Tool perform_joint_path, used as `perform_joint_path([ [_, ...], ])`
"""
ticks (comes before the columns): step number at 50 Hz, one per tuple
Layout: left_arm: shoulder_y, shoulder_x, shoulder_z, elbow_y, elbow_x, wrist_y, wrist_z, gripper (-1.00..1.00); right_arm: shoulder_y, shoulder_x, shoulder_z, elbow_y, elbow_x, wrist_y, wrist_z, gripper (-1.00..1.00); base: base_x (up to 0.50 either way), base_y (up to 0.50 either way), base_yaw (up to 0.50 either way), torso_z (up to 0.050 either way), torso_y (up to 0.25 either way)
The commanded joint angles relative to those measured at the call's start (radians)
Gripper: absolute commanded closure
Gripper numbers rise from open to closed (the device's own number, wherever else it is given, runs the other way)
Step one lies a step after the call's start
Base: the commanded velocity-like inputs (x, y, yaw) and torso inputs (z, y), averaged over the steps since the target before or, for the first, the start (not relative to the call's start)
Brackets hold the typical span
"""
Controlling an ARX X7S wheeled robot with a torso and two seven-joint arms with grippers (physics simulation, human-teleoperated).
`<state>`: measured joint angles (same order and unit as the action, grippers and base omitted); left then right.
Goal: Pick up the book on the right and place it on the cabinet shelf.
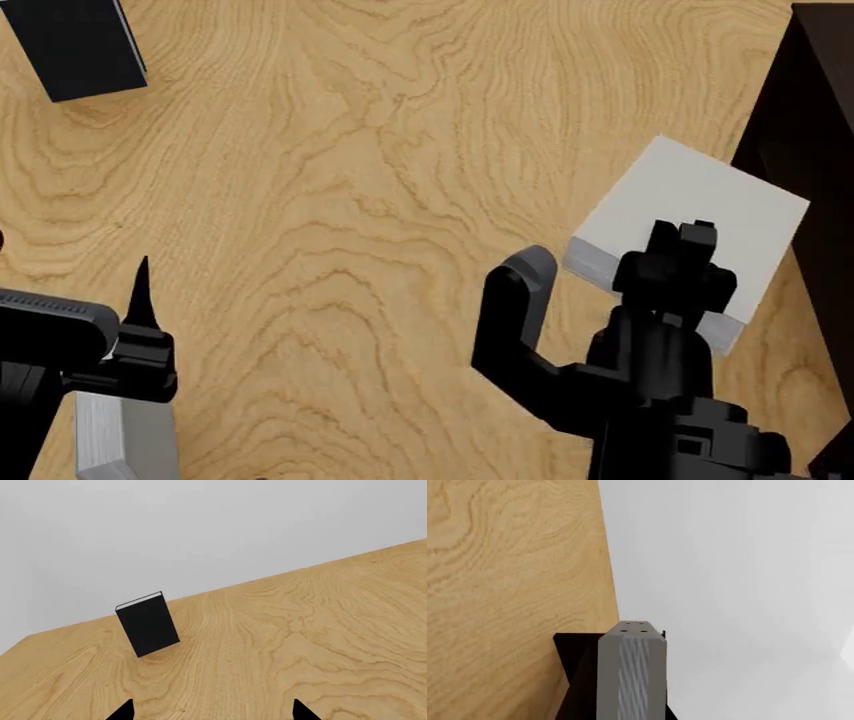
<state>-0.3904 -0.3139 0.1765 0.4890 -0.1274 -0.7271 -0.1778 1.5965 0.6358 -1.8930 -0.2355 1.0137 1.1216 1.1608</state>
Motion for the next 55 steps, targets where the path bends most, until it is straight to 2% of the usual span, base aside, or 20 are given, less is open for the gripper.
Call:
perform_joint_path([
  [1,0.0,0.0,0.005,-0.005,-0.002,0.005,-0.004,-1.0,-0.01,0.015,0.007,0.04,-0.082,0.033,0.024,1.0,0.0,0.0,0.0,0.0,0.0],
  [29,0.004,-0.005,0.013,-0.003,-0.008,0.007,-0.011,-1.0,-0.046,0.062,0.008,0.127,-0.091,0.023,0.017,1.0,0.0,0.0,0.0,0.0,0.001],
  [55,-0.012,-0.007,0.023,-0.003,-0.014,0.001,-0.017,-1.0,-0.113,0.106,0.001,0.254,-0.119,-0.076,-0.046,1.0,0.0,0.0,0.0,0.001,0.001],
])
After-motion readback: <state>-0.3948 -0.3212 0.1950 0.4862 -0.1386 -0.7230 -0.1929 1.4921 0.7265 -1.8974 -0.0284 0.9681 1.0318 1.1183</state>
